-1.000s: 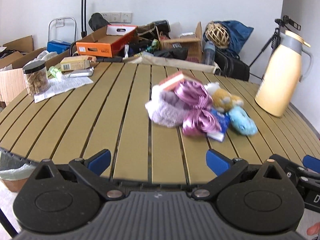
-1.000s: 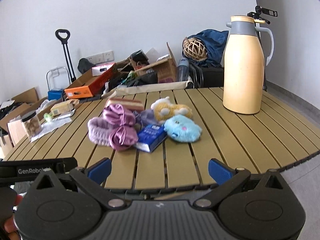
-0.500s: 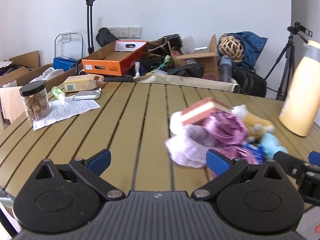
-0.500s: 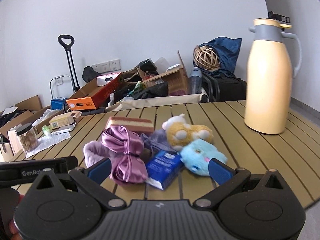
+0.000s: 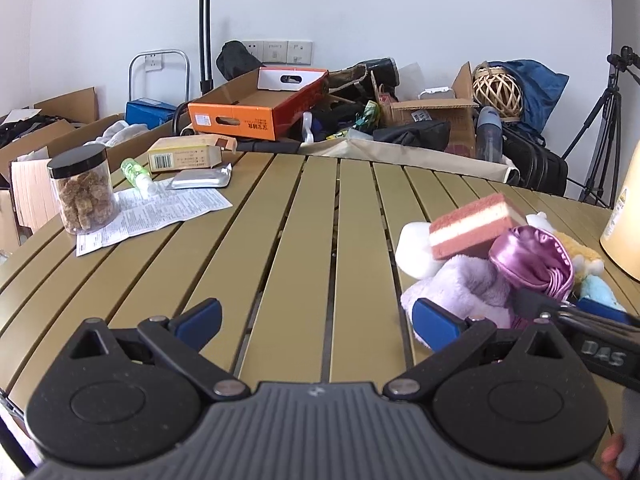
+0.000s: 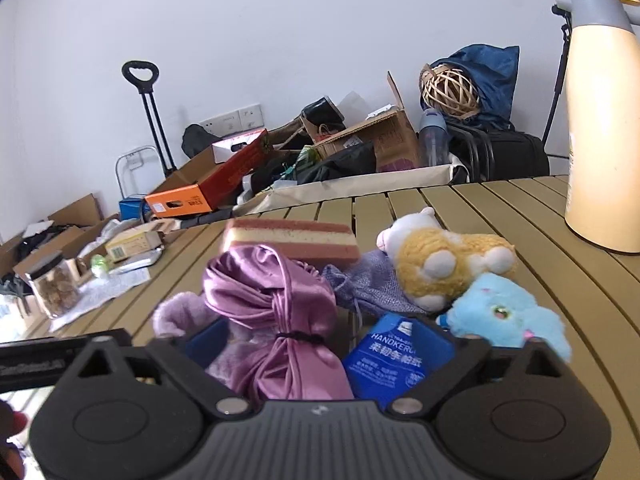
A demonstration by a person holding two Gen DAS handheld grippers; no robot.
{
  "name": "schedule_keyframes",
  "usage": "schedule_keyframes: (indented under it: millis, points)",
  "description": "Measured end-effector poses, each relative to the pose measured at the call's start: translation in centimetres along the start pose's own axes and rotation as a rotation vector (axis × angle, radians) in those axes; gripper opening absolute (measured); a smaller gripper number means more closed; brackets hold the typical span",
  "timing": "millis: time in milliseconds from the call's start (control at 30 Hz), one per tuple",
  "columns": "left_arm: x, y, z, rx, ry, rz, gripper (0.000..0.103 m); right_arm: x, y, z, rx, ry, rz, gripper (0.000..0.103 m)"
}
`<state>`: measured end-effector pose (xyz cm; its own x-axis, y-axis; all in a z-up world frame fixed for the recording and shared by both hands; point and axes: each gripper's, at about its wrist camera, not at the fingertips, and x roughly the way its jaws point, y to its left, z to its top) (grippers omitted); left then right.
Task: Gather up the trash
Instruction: 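Reach both tools toward the pile of scrunchies and plush toys on the table, then grasp the purple satin scrunchie with the right gripper while the left gripper grasps the lavender fuzzy scrunchie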
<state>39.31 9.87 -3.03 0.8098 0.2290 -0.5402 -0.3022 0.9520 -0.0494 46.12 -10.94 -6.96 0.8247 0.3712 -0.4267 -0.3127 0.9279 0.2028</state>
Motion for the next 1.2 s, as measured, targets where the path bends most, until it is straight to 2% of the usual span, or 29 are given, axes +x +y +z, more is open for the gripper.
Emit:
schedule_keyframes:
  millis: [33, 100, 167, 267, 400, 667, 933, 1200]
  points:
    - [0.0, 0.0, 0.0, -0.002, -0.002, -0.003, 0.103, 0.4, 0.1, -0.2, -0.003, 0.006, 0.009, 0.074]
    - [-0.2, -0.1, -0.1, -0.002, -0.008, -0.007, 0.103, 0.5, 0.3, -0.4, -0.006, -0.005, 0.021, 0.052]
    - [-0.3, -0.1, -0.1, -0.004, -0.016, -0.014, 0.103, 0.5, 0.6, -0.4, -0.012, 0.0, 0.05, 0.037]
    - [-0.3, -0.2, -0.2, -0.004, -0.017, -0.017, 0.103, 0.4, 1.0, -0.7, -0.037, 0.01, 0.045, 0.034]
    - [-0.4, -0.3, -0.3, -0.001, -0.023, -0.021, 0.103, -0.4, 0.7, -0.7, -0.003, 0.004, 0.061, 0.028]
    - [-0.9, -0.3, -0.3, -0.009, -0.037, -0.034, 0.103, -3.6, 0.0, -0.4, 0.031, -0.049, 0.08, 0.027]
    - [-1.0, -1.6, -0.4, -0.005, -0.038, -0.075, 0.103, -6.6, -2.2, 0.0, 0.051, -0.112, 0.009, 0.027]
    - [-0.4, -5.2, -0.7, 0.022, -0.052, -0.11, 0.103, -8.7, -5.9, 0.2, 0.091, -0.146, -0.065, 0.027]
